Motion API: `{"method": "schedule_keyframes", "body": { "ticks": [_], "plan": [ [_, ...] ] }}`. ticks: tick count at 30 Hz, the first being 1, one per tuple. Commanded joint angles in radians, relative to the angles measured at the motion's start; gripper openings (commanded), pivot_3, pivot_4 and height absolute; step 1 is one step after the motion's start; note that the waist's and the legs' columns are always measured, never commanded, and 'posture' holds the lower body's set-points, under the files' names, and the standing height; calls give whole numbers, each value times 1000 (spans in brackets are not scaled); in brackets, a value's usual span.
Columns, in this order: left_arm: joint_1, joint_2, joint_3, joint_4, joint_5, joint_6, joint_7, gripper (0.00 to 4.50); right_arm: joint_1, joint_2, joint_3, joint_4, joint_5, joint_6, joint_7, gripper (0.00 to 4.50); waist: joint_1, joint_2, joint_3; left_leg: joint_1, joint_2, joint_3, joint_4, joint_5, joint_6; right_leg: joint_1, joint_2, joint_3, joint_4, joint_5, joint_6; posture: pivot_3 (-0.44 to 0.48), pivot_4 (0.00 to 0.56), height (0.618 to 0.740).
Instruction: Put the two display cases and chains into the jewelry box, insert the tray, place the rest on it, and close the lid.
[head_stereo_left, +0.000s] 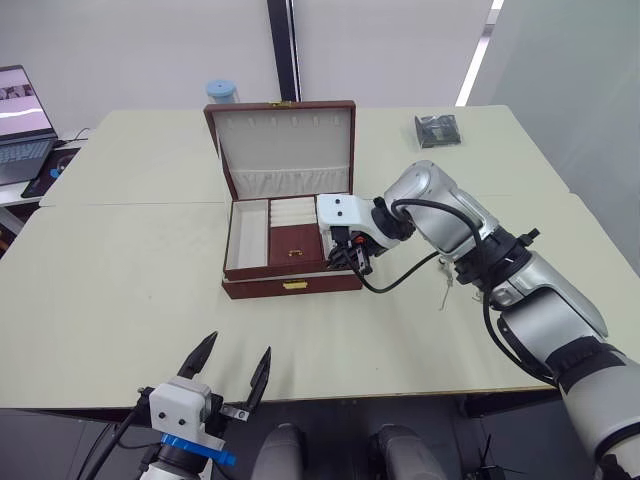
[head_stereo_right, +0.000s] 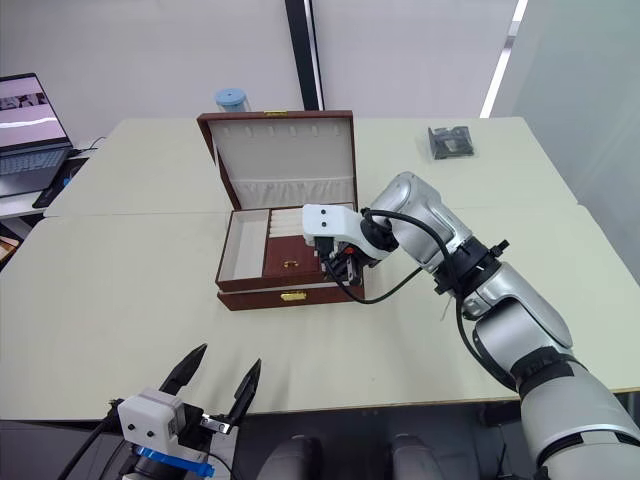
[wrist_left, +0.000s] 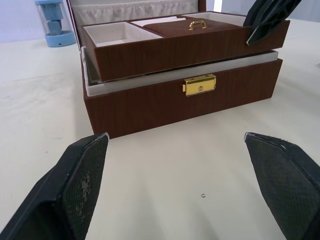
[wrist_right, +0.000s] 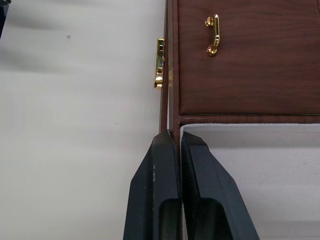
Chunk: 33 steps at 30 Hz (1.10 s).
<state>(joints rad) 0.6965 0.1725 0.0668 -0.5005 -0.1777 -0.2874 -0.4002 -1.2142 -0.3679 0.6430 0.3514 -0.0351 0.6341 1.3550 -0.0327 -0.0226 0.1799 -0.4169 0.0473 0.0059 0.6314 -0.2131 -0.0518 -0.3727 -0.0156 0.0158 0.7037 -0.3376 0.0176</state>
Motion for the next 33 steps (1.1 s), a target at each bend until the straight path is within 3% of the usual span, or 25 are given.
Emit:
{"method": "schedule_keyframes", "body": {
  "ticks": [1, 31, 33],
  "plan": [
    [1, 7, -4, -48, 0, 1, 15, 4500, -50, 21, -36, 9, -5, 0, -6, 13, 0, 0, 0, 0, 0, 0, 0, 0, 0, 0, 0, 0, 0, 0, 0, 0, 150, 740],
    [-66, 59, 2, -120, -30, 134, 23, 4500, -1, 28, -30, -39, 3, 86, -37, 13, 0, 0, 0, 0, 0, 0, 0, 0, 0, 0, 0, 0, 0, 0, 0, 0, 150, 740],
    [-67, 59, 2, -121, -31, 136, 23, 4500, 1, 26, -35, -44, 5, 81, -36, 539, 0, 0, 0, 0, 0, 0, 0, 0, 0, 0, 0, 0, 0, 0, 0, 0, 150, 740]
  ]
}}
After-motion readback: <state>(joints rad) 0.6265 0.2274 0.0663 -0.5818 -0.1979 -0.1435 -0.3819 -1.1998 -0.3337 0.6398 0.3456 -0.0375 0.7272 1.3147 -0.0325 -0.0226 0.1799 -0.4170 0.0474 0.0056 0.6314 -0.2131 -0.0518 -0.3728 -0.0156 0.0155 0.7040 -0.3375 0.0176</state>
